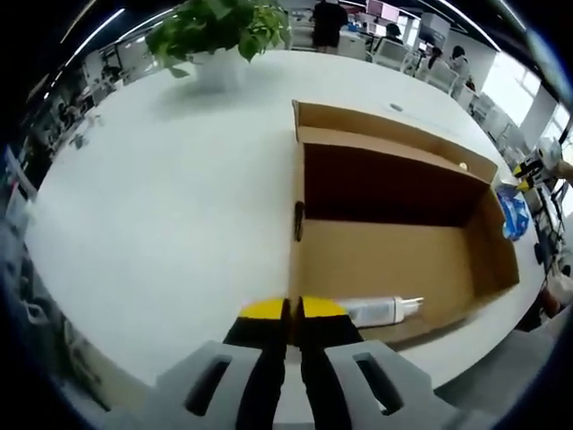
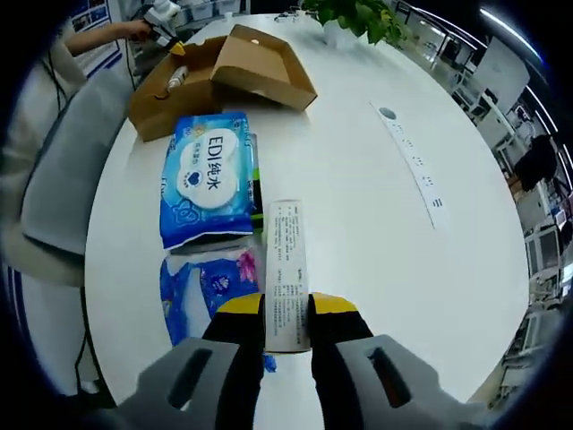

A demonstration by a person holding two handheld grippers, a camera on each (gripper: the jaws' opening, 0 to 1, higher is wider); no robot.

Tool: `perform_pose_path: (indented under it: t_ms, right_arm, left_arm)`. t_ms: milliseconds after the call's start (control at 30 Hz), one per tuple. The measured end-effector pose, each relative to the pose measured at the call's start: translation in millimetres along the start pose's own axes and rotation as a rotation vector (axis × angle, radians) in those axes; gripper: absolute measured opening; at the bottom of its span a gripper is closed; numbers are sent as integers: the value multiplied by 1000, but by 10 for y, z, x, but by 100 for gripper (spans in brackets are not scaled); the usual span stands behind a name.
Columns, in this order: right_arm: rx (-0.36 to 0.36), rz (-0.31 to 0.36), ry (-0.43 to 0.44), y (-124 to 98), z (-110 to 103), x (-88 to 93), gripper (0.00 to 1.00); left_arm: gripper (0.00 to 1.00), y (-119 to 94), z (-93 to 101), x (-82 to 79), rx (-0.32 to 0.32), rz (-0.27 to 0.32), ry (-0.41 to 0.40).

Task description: Operate the shoe box by opening the lid, removing the specified soft item, and placing it in the target area until the item is outside and the box remains undamaged.

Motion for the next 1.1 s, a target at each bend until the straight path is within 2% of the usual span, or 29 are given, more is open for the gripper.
perform_pose_path:
  t_ms: [267, 633, 767, 1100]
  right_arm:
    - [-2, -57, -47, 27, 12, 167, 16]
    - [-15, -113, -134, 65, -69, 211, 16]
    - [-15, -136, -141, 88, -66, 257, 16]
    - [-14, -142, -143, 75, -44, 261, 16]
  left_arm:
    - [1, 17, 3, 12, -4, -15, 10]
    - [1, 22, -2, 16, -3, -14, 11]
    - [1, 25, -5, 16, -1, -14, 9]
    - [1, 26, -11, 18, -2, -14, 20]
Point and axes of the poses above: the point that each gripper's makers call its tool centre point, and the gripper's own axes: y roughly forward along the fingers, z roughly to its right, x roughly out of its underside, the point moved 1 cm from there along -y, roughly backward along the fingers, and after that the axes turned 5 degrees about -x, right-handed, at the moved point
